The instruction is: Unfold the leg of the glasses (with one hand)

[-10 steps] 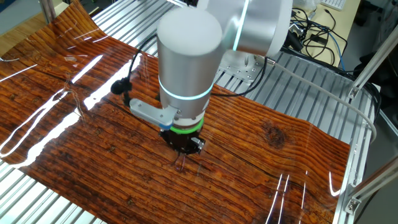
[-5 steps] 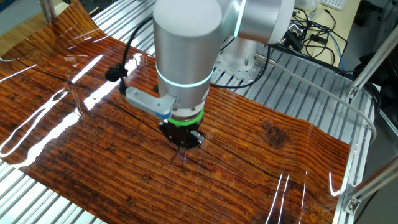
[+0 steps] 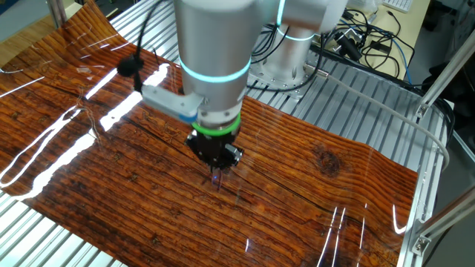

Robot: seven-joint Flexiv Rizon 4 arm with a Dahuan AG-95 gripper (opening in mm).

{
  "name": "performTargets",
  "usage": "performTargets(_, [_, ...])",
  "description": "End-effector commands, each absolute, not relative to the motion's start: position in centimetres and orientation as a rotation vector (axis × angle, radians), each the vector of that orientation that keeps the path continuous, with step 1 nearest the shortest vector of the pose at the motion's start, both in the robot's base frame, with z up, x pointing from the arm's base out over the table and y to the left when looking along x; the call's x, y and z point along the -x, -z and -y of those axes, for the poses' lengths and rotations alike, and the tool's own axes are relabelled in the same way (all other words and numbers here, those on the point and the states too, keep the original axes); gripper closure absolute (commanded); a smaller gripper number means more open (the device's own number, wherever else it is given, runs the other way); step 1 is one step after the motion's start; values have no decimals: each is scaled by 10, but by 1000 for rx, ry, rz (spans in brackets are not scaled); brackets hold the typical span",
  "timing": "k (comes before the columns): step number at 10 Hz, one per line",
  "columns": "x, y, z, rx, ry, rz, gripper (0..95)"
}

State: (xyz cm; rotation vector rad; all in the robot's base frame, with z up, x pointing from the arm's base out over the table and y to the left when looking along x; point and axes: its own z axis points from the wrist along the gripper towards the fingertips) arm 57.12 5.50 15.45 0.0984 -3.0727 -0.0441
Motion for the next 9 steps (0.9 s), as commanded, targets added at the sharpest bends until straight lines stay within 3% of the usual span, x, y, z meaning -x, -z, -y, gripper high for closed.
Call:
performTargets(1, [-576,-158,-54,-83,73,3076,950])
performTargets(9, [-587,-159,-61,-13,112,3118,950])
